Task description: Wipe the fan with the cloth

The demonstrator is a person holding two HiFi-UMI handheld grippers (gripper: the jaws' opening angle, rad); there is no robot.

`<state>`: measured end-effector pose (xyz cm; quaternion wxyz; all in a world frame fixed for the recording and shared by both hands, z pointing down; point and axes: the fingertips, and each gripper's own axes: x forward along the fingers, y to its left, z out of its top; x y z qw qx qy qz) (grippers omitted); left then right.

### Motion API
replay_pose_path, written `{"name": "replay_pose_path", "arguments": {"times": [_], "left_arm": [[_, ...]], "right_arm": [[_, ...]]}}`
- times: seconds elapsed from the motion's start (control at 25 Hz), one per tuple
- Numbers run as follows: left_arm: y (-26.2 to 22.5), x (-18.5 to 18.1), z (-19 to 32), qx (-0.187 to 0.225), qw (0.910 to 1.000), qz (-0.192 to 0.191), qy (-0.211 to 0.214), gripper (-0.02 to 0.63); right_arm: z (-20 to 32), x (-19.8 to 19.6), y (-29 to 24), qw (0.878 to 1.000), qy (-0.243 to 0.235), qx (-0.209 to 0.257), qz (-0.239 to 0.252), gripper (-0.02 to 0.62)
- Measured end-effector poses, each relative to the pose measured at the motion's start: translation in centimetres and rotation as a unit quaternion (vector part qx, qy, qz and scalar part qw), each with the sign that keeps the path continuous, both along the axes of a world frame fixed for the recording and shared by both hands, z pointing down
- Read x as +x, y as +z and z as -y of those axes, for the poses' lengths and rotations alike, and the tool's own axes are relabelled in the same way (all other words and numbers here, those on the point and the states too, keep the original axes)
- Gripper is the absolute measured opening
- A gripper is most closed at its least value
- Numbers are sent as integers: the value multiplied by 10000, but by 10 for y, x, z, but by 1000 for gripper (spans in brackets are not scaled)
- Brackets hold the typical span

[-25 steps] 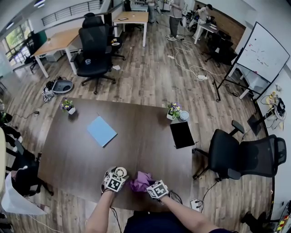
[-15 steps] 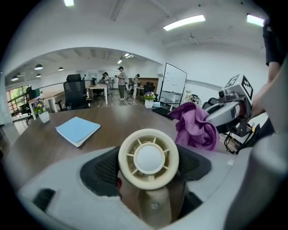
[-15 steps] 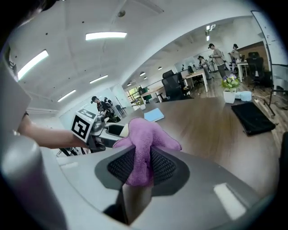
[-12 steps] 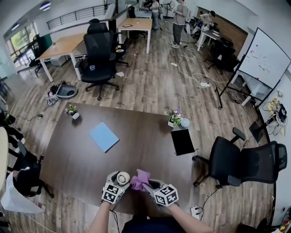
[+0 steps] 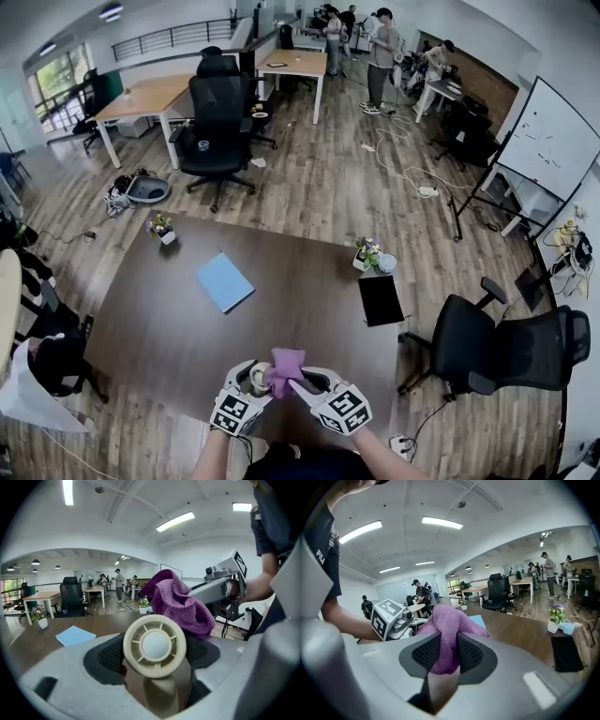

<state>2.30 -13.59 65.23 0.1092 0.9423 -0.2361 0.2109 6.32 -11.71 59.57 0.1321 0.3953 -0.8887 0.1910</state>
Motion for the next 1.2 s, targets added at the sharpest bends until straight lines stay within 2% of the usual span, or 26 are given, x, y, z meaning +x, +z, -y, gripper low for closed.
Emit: {"name": "replay_pose_path", "arguments": {"times": [0.24,0.4,0.52,0.64,0.88,1.04,1.2], "left_arm": [[-9,-15,-22,114,9999,-115,32,379],[-13,-22,-31,272,9995,-90,156,379],[-22,-21,-36,418,9988,-133,225,379],[-31,-17,-41,616,9972,-122,417,379],[-48,-16,-60,764,9941,-228,730,379],[-50,-10,-84,1130,9857,-37,1246,379],[-56,-8,-103,1201,9828,-276,1375,379]], "right_arm": [[-17,-29,-13,9992,-326,201,-123,109],[-25,-45,-16,9971,-431,452,-437,109],[-26,-50,-24,9965,-471,558,-408,107],[-26,-50,-34,9955,-481,689,-433,107],[-34,-56,-53,9931,-515,903,-548,107],[-32,-59,-65,9903,-486,1135,-632,107],[-30,-64,-68,9899,-492,1159,-655,107]]}}
